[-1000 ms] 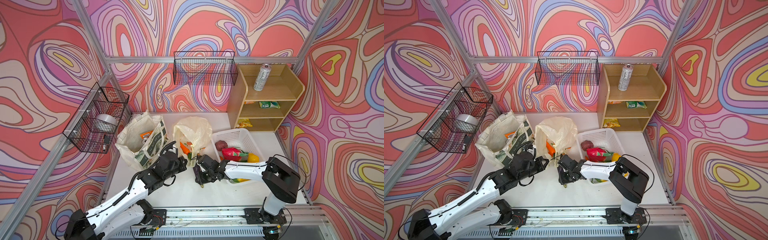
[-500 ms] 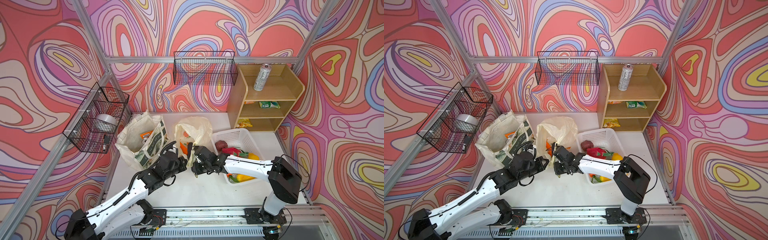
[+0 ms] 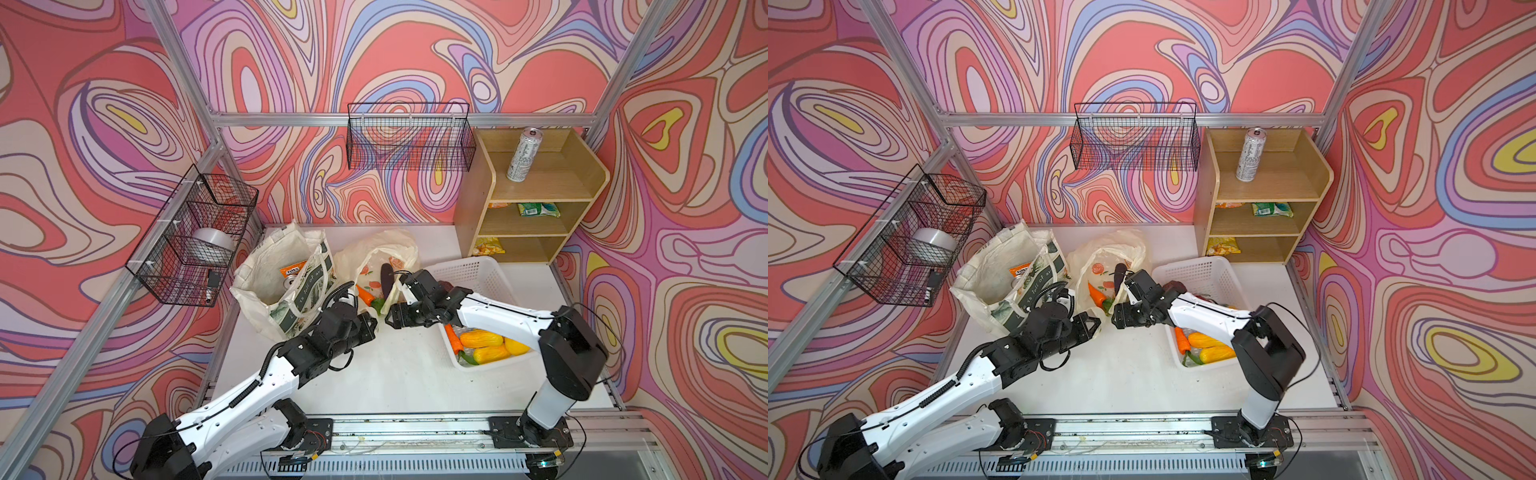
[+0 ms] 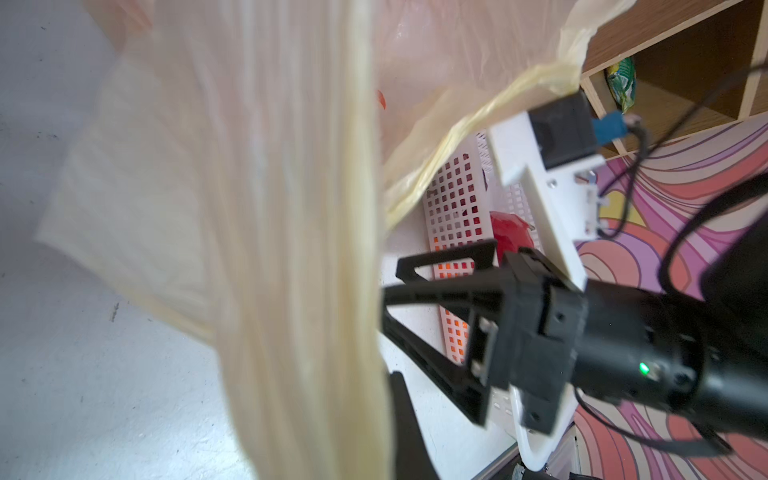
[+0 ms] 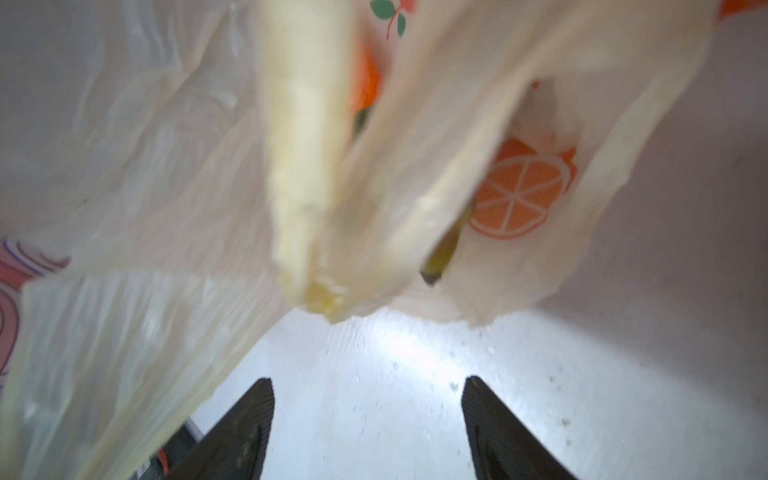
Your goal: Place the mixed food into the grocery bags and tie them
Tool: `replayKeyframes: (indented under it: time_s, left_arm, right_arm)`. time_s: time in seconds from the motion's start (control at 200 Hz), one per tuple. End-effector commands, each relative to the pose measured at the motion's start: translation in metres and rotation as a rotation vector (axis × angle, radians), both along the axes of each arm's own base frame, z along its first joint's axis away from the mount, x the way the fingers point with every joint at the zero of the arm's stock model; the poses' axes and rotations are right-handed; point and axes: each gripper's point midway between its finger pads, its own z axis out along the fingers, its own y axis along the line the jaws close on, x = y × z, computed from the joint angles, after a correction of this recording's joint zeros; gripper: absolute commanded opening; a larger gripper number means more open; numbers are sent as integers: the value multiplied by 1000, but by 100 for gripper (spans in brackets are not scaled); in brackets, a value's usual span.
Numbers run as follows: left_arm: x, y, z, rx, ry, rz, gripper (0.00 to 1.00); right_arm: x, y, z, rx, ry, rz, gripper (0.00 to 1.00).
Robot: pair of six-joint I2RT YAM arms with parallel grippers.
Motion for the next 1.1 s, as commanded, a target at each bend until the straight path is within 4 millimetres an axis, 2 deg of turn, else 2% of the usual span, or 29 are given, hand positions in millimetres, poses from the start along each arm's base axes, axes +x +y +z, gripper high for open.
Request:
replayKeyframes:
  time_s: [0.0,0.095,0.16,0.235,0.315,0.486,0.716,0.756,0.791,0.841,0.861,0.881,0.916,0.976,1.022,1.042,1.092]
  left_arm:
    - [1,-3,-4,-17,5,7,0]
    - [2,-3,-2,-17,4,7,0]
    - [2,-3,-1,-16,3,6,0]
    - [2,-4,0,-17,1,6,0]
    - [2,-4,-1,-17,4,4,0]
    - [2,-4,2,-17,0,5,0]
    - [1,-2,5,-14,-4,6,0]
    - [1,-1,5,-14,-5,7,0]
    - [1,-1,6,-16,-7,7,0]
    - [0,-1,7,-17,-8,5,0]
    - [0,-2,9,-18,-11,2,0]
    - [1,-1,11,-17,-17,4,0]
    - [1,-1,17,-17,-28,1,0]
    - [3,-4,38,-21,-66,-22,0]
    - [6,-8,65,-31,-108,-43,0]
    - [5,-8,70,-17,-107,-56,0]
    - [7,-13,103,-27,-150,-88,0]
  right_arm:
    - [-17,-10,34,64,-29,15,69]
    - [-21,-24,51,65,-66,-20,62]
    - [-18,-31,60,52,-97,-51,62]
    - [-7,-36,68,20,-141,-92,73]
    - [8,-44,68,-42,-182,-149,81]
    - [35,-44,41,-169,-205,-194,85]
    - [58,-39,1,-253,-212,-203,82]
    - [61,-37,-6,-259,-210,-191,76]
    - [63,-34,-9,-253,-207,-172,64]
    - [65,-30,-8,-237,-209,-148,29]
    - [65,-28,-5,-224,-212,-135,12]
    - [64,-25,0,-210,-219,-117,0]
    - [63,-22,12,-184,-234,-97,0]
    - [57,-13,47,-109,-258,-47,0]
    - [51,-6,77,-44,-265,-5,0]
    - [47,-3,89,-20,-268,17,0]
    - [38,5,126,50,-279,72,0]
